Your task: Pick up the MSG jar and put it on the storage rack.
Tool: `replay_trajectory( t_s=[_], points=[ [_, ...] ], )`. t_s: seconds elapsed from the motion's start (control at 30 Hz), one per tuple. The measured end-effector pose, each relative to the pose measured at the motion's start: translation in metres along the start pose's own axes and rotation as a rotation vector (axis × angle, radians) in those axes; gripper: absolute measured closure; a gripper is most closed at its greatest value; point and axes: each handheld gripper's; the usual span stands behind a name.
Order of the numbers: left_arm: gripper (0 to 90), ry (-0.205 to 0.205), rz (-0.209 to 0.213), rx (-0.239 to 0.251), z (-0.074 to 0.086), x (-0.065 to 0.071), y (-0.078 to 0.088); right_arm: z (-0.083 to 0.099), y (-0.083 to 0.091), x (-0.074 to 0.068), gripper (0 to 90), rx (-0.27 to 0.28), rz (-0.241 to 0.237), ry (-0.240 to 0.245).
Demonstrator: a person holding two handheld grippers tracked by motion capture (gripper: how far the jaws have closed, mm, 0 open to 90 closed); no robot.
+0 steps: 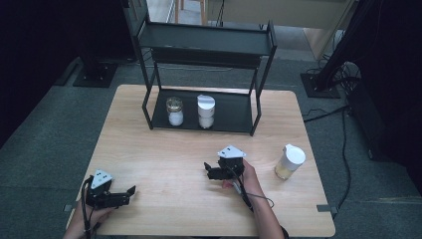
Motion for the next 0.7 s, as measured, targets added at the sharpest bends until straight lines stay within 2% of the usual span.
replay_trajectory(
  t_s=[0.5, 0.63, 0.7],
  points=[
    [1.6, 0.001, -0.001, 0.001, 0.000, 0.000, 0.000, 0.011, 0.017, 0.004, 8.1, -0.003, 0.002, -0.011],
    [1.7, -0.001, -0.003, -0.001, 0.000, 0.000, 0.000, 0.015, 0.024, 0.007, 9.4, 0.005, -0.001, -0.028],
    [1.7, -0.001, -0.004, -0.001, 0.000, 0.000, 0.000, 0.017, 0.027, 0.009, 13.6, 0.022, 0.018, -0.054]
  ],
)
Point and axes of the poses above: each handheld gripper's, and its own axes: y roughly backward along the jaws, z roughly out of its underside, x roughly to its right, and after that the axes turned 4 degrees about x, right-handed
